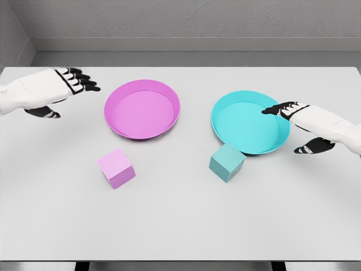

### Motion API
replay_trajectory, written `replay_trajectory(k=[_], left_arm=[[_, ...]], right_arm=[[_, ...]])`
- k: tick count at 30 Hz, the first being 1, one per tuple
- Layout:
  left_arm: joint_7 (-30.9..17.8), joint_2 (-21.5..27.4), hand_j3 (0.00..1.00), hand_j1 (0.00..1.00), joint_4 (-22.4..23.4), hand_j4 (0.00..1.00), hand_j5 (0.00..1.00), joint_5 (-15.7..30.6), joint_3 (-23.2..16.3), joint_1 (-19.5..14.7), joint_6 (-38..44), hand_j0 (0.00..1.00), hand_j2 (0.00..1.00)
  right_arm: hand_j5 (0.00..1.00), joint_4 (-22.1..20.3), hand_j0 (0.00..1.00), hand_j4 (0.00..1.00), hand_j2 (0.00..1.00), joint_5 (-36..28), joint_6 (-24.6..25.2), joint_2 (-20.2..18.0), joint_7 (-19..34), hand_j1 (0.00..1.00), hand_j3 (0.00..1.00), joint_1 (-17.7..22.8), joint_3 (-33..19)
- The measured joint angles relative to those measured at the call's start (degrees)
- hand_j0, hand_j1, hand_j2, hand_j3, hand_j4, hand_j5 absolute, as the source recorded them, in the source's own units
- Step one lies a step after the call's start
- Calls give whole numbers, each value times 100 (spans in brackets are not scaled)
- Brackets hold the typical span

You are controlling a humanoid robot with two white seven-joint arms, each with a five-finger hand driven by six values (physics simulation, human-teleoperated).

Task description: Place the blocks in the corresponding plates according to their colors

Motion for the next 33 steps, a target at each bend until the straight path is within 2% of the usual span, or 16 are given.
replay_trajectory(k=[6, 9, 10, 13, 17, 22, 33], left_arm=[[-55, 163, 100, 100, -286, 100, 100, -7, -107, -9, 0, 100, 100], [-66, 415, 100, 100, -621, 100, 100, -11, -341, -9, 0, 100, 100], [-80, 510, 100, 100, -744, 100, 100, -12, -413, -9, 0, 100, 100], [-226, 704, 100, 100, -993, 100, 100, -7, -548, 0, -1, 100, 100], [-361, 805, 100, 100, -1262, 100, 100, -13, -714, 9, -1, 100, 100], [-516, 744, 100, 100, -1614, 100, 100, -14, -881, 53, -2, 100, 100], [-729, 548, 100, 100, -1989, 100, 100, -19, -1186, 9, -2, 100, 100]], right_arm=[[100, -3, 100, 100, 100, -17, -6, 0, -12, 100, 100, -9, 0], [100, -6, 100, 100, 100, -22, 25, 10, -3, 100, 100, -255, 36], [100, -4, 100, 100, 100, -20, 38, 21, 5, 100, 100, -378, 61], [100, 2, 100, 100, 100, -15, 68, 125, 249, 100, 100, -1230, 481], [100, 2, 100, 100, 100, -3, 77, 386, 805, 100, 100, -1810, 1226], [100, -14, 100, 100, 100, 6, 46, 575, 1264, 100, 100, -1872, 1771], [100, -21, 100, 100, 100, 2, 52, 746, 1369, 100, 100, -1969, 2125]])
